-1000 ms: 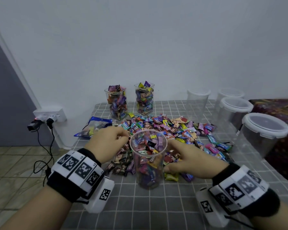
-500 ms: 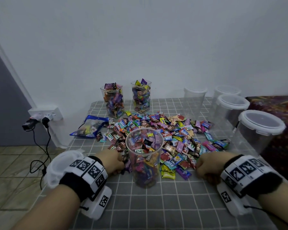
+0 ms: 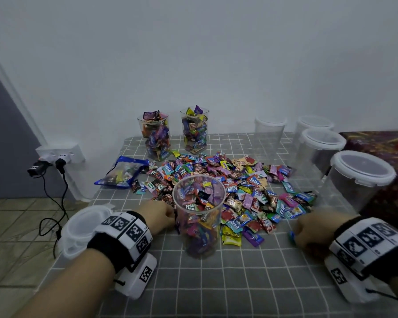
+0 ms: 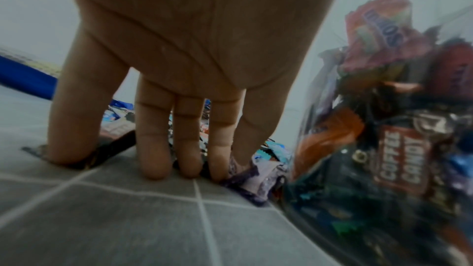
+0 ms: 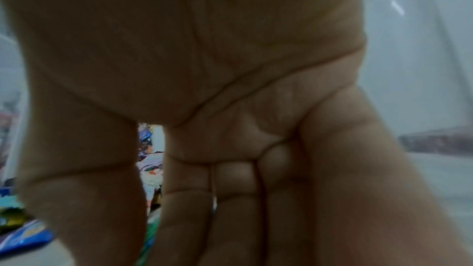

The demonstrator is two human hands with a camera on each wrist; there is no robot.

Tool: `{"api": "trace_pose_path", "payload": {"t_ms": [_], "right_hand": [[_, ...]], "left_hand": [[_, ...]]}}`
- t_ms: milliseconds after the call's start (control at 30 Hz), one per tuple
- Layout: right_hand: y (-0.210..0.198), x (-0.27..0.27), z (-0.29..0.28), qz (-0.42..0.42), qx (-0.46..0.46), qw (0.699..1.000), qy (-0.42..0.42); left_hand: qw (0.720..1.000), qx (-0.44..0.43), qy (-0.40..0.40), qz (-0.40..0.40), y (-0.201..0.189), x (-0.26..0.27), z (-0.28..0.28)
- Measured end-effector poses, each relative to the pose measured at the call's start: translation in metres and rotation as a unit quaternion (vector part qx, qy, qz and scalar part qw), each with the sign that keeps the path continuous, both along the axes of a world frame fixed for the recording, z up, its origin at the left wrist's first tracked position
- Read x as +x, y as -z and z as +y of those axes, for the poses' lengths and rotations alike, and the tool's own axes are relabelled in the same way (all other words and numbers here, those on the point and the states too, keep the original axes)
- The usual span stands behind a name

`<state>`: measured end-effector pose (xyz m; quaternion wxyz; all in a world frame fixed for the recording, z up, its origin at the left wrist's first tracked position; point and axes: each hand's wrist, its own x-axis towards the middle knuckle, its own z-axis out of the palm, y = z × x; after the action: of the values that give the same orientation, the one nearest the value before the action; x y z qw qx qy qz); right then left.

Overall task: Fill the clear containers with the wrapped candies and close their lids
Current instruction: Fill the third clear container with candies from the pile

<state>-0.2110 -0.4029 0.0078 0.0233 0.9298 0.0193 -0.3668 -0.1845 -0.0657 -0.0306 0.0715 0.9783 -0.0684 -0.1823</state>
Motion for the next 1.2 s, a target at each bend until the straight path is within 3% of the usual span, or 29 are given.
{"api": "trace_pose_path", "payload": {"t_ms": [167,300,467,567,767,900,1033,1200], "right_hand": [[0.003,0.017,0.025,-0.024,0.048,0.998,-0.036],[0.01,0.034,0.045,-0.089,0.112,0.988,-0.055],[0.01,0.046,0.048,-0.261,0.224,0.939,0.01],[0.01,0.047,0.044,-0.335,0.19,0.922,0.028],[0.016,0.046,0.046,-0.216,0.117,0.97,-0.001],[0.018,0.045,0.055,-0.207,0.102,0.972,-0.042],[0.02,0.044,0.061,-0.204,0.079,0.973,-0.074],[0.022,0.043,0.063,-0.211,0.079,0.971,-0.081]], "left_hand": [[1.0,-0.003,0.0,-0.014,0.0,0.0,-0.004],[0.998,-0.052,-0.006,-0.037,-0.001,0.001,0.0],[0.986,-0.091,-0.055,-0.132,-0.009,0.004,0.001],[0.986,-0.062,-0.069,-0.138,-0.009,0.006,0.003],[0.997,-0.046,-0.033,-0.049,0.0,0.019,-0.005],[0.999,0.009,-0.007,-0.036,-0.011,0.009,-0.021],[0.999,-0.015,0.014,-0.028,-0.009,0.012,-0.019],[0.999,0.013,0.038,-0.009,-0.007,0.014,-0.018]]}}
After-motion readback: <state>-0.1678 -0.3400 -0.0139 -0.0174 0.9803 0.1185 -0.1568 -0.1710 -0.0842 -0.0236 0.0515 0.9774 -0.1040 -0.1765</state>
